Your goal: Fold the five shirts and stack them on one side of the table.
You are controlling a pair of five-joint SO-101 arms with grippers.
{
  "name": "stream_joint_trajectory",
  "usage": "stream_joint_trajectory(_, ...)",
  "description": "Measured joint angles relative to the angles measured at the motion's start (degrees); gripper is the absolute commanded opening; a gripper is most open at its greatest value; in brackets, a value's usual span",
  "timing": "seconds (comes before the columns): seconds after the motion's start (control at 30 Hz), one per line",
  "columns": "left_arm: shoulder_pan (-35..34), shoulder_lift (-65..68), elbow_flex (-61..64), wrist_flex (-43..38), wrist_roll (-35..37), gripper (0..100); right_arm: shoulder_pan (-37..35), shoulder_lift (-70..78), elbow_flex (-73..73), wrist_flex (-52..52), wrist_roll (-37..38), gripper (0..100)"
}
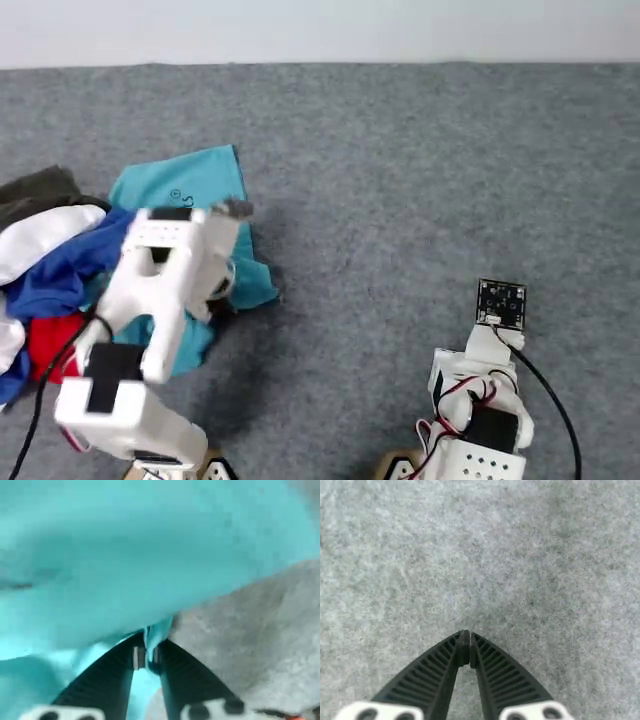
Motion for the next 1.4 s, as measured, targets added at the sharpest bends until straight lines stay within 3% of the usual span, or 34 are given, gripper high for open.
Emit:
stream_joint_trajectory(0.5, 1.7, -17.0, -22.8, 1.3, -0.1, 1, 0.0, 0.0, 0.0, 0.0, 0.0, 0.9)
stream_joint_trajectory(0.93, 20.1, -18.6, -40.8, -0.7, -0.3, 1, 0.0, 0.0, 0.0, 0.0, 0.0, 0.9)
stream_joint_trajectory(1.4, 32.7, -18.6, -49.5, -9.0, 0.1, 1, 0.0, 0.0, 0.0, 0.0, 0.0, 0.9)
